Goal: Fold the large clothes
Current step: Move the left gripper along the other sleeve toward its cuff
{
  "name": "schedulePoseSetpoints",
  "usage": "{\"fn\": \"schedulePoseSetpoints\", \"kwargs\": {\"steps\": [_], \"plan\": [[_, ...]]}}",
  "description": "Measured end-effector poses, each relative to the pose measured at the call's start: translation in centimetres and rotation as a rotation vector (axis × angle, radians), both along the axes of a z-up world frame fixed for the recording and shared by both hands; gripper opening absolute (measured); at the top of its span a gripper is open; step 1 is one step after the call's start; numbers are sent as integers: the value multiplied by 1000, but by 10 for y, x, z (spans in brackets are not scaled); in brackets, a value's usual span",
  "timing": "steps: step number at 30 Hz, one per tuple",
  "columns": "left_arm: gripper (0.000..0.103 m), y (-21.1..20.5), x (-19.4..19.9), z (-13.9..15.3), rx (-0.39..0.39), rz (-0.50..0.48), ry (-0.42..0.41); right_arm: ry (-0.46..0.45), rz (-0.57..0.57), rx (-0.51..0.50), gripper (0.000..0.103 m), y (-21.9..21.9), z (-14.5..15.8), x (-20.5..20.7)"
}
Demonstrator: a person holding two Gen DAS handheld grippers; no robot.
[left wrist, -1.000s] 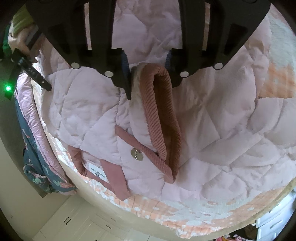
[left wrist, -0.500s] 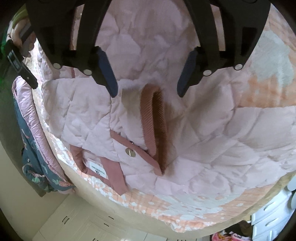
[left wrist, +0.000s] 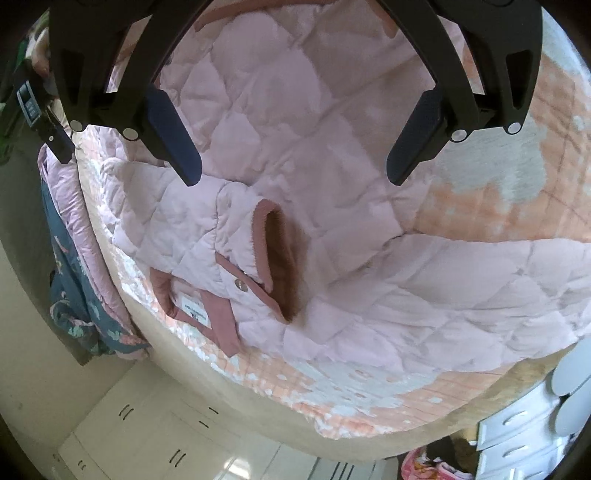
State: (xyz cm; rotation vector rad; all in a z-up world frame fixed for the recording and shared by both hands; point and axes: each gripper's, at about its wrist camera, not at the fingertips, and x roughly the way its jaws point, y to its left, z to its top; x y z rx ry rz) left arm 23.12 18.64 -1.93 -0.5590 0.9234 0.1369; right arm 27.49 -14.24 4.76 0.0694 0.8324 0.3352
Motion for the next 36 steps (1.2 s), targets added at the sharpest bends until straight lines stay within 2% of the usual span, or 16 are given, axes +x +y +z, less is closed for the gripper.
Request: {"fn": "schedulePoseSetpoints", "kwargs": {"steps": [16,36], "plan": [[94,40,-44,8,-1,89,-26,-53,112,0,99,64,26,-31],[94,102,-90,3,-28,226,-35,-72,271,-24,99,155,32,-51]]}}
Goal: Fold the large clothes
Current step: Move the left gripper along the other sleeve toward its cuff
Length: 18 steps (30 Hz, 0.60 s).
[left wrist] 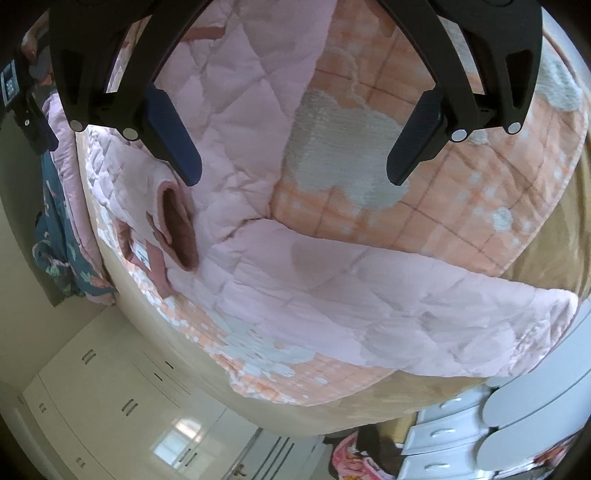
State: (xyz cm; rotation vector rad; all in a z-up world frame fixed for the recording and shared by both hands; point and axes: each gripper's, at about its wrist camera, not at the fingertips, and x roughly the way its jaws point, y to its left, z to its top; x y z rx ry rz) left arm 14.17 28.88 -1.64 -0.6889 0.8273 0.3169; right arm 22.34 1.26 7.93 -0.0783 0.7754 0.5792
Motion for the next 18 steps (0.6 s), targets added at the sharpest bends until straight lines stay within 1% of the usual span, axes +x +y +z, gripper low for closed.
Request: {"fn": "schedulePoseSetpoints", "kwargs": {"steps": [5,18], "plan": [[94,19,-11,-6,-12,46,-2,7,38,-16,99,22,-4,-2],[94,70,-33,-28,-84,164,-8,31,150,-61,99,80,-21,-9]]}}
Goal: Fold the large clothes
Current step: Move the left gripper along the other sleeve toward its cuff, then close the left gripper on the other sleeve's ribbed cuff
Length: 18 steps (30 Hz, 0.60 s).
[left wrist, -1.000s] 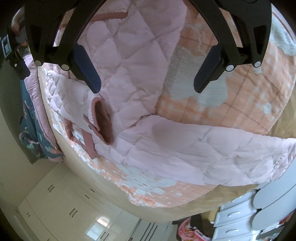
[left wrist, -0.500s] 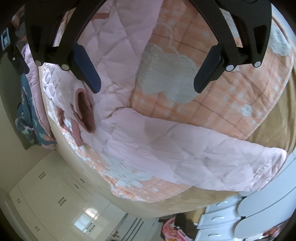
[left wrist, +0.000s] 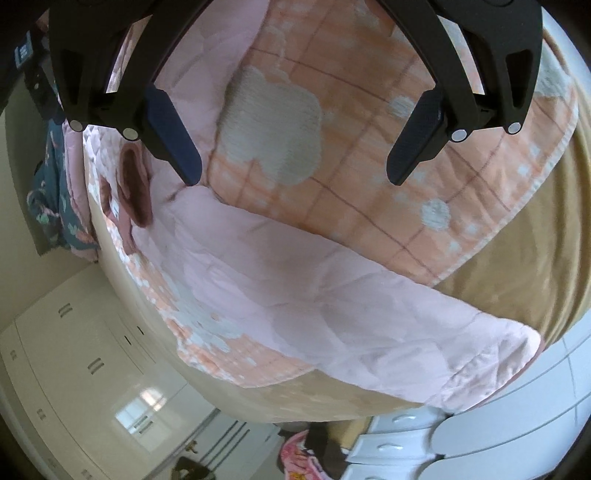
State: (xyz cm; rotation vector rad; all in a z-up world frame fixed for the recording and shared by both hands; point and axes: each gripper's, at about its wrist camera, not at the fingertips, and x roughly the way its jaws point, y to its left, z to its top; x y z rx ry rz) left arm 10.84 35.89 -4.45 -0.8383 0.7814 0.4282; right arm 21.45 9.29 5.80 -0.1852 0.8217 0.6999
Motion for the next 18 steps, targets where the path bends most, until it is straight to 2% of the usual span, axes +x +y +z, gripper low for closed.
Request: {"fn": "schedulePoseSetpoints", "kwargs": {"steps": [11,18], "plan": [[94,41,-17,-25,-64,99,-16,21,80,-31,99,46,-17,-6],[94,68,-20,-42,-108,170,-45,35,89,-36,99,54,-26,-7]]}}
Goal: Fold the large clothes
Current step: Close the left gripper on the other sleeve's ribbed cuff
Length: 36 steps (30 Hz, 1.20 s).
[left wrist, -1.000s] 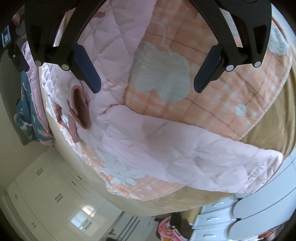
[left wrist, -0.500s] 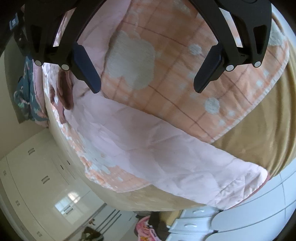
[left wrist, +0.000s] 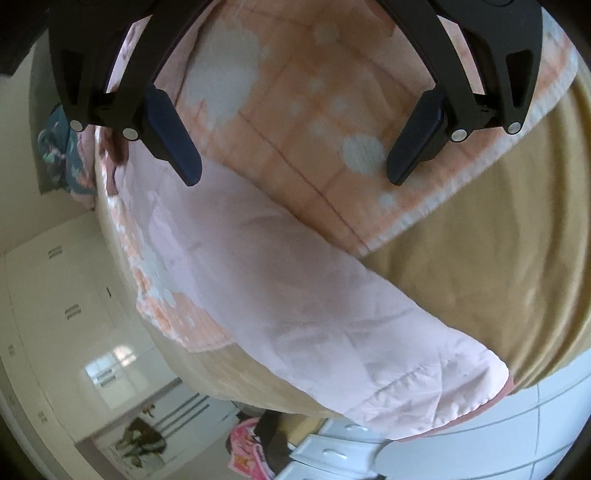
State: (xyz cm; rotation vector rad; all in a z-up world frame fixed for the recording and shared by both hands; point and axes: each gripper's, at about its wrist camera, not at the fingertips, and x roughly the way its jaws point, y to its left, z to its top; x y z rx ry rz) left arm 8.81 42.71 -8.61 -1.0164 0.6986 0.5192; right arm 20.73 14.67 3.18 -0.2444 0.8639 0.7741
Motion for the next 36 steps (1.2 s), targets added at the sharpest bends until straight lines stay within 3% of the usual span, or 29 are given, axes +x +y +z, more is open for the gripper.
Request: {"fn": "schedulePoseSetpoints", "kwargs": {"steps": [12,17,19,20,21,23,24,36], "plan": [[94,54,5,-15,-10,150,-37,18,-81,5,99,-27,-6,14],[94,71,11,-12,34,214,9,29,-125,15,99,-44,-6,21],[88,80,12,-9,39,240,30,26,-139,20,99,-51,-4,22],[72,84,11,-7,40,256,45,25,-144,22,99,-54,-3,23],[45,86,9,-6,42,274,62,22,-152,24,99,-59,-2,24],[22,90,3,1,38,292,38,21,-171,32,99,-69,1,25],[17,89,1,10,54,290,29,20,-183,37,99,-75,3,26],[9,33,7,126,278,209,-147,14,-286,105,99,-136,25,29]]}}
